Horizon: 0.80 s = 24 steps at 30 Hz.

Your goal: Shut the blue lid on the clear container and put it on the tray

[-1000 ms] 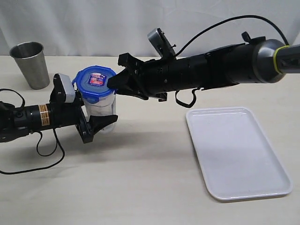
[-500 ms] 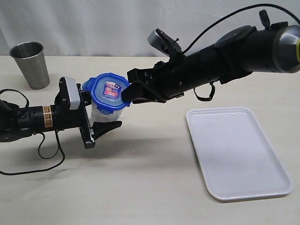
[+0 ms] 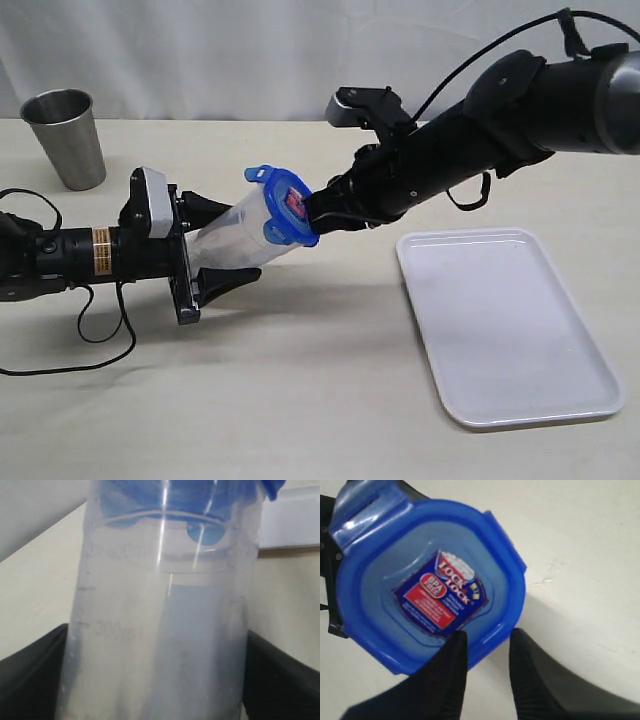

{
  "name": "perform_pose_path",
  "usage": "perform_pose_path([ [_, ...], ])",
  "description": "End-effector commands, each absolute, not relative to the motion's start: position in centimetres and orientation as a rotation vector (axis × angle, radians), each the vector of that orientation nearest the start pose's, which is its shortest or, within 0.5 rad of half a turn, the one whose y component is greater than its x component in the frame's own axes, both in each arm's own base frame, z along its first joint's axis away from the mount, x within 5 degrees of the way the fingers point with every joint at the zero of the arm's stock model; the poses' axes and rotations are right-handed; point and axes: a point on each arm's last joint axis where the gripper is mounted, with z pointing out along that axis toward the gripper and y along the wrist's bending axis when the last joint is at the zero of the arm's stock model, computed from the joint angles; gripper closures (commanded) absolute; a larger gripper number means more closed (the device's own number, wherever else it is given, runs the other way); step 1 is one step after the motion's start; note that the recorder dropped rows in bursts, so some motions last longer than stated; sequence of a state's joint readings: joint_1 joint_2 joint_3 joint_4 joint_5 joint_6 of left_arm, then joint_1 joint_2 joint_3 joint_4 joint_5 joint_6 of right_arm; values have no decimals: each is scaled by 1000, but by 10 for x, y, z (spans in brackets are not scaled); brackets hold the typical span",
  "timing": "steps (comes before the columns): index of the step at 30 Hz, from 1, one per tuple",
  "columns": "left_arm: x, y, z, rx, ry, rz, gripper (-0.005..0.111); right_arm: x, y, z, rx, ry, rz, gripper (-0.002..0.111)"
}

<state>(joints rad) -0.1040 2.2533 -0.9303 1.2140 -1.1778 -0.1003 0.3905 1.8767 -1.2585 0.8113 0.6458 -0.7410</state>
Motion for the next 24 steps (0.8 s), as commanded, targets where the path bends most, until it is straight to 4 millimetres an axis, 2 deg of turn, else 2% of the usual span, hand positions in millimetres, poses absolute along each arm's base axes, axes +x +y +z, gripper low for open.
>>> perform_pose_path([
  [1, 341, -116, 74, 1205, 1388, -713, 107, 345, 181, 238, -763, 2326, 619, 78],
  [3, 342, -116, 73, 1210, 1398, -706, 107, 343, 178, 256, -781, 2243, 576, 73],
  [6, 342, -116, 73, 1211, 1400, -705, 107, 336, 176, 280, -953, 2071, 464, 65],
  [10, 340, -117, 73, 1238, 1382, -705, 107, 315, 183, 299, -1555, 1611, 204, 64],
  [12, 337, -117, 73, 1291, 1328, -694, 107, 301, 192, 301, -1799, 1366, 141, 64],
  [15, 335, -118, 72, 1360, 1251, -644, 107, 293, 204, 302, -1923, 1193, 43, 64],
  [19, 335, -118, 72, 1397, 1207, -612, 107, 290, 209, 293, -2072, 1094, -89, 64],
  [24, 335, -118, 72, 1414, 1182, -589, 107, 284, 224, 281, -2162, 1024, -103, 64],
])
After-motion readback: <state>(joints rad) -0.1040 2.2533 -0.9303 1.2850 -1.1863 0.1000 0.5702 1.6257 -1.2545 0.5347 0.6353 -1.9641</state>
